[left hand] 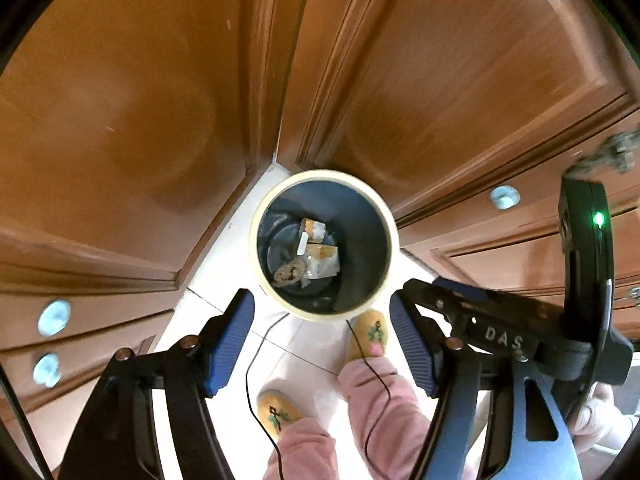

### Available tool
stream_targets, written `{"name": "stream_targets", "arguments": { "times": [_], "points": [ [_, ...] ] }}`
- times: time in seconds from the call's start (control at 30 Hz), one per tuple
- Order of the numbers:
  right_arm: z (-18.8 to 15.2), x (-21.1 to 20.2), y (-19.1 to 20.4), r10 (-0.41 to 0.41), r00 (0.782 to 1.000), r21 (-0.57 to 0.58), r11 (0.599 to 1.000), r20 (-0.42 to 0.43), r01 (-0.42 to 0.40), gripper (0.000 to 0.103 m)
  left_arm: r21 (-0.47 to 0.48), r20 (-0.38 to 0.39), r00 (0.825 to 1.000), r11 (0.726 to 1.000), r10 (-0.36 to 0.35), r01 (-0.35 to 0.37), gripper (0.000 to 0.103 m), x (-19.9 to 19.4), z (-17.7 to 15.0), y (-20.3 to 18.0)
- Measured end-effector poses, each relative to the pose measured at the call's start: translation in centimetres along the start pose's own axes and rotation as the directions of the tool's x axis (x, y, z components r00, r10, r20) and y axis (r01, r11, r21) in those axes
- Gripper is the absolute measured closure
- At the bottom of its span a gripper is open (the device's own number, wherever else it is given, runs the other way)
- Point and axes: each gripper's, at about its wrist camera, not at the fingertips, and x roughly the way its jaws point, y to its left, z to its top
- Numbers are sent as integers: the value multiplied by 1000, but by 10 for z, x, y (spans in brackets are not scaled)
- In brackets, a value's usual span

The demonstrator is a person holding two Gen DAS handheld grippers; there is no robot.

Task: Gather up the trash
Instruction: 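Open the left tool and right tool to drop loofah and bag into the bin, then raise both tools back up toward the trash on the counter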

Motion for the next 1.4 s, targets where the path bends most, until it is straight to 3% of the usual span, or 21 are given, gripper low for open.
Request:
{"name": "stream_targets", "arguments": {
  "times": [0.33, 0.5, 0.67, 0.73, 0.87, 0.97, 1.07, 1.2, 1.4],
  "points": [
    [-21, -145, 38, -37, 991, -34, 999, 131, 42, 60, 114, 76, 997, 993, -21, 12, 30, -134, 8, -54],
    [-30, -222, 54, -38, 971, -22, 999, 234, 44, 60, 186, 162, 985, 982, -56, 25, 24, -210, 21, -91],
    [-42, -291, 72, -62, 943, -34, 996, 327, 77, 60, 260, 189, 977, 964, -102, 50, 24, -275, 37, -128],
    [-48, -316, 79, -75, 931, -41, 995, 357, 96, 60, 308, 220, 968, 950, -123, 51, 24, -304, 42, -144],
    [-55, -361, 94, -123, 905, -42, 987, 407, 153, 60, 369, 311, 939, 929, -145, 21, 11, -352, 47, -172],
    [-58, -393, 102, -175, 880, -36, 977, 441, 212, 60, 407, 353, 918, 913, -181, 24, 10, -386, 55, -194],
    [-61, -425, 105, -182, 859, -18, 976, 479, 216, 60, 432, 391, 897, 902, -205, 18, 9, -412, 61, -208],
    [-59, -458, 101, -182, 841, 23, 980, 510, 198, 60, 452, 420, 879, 892, -225, 12, 8, -431, 72, -222],
    [-54, -499, 100, -216, 790, 59, 973, 575, 223, 60, 467, 451, 860, 884, -239, 1, 6, -444, 80, -233]
  ]
}}
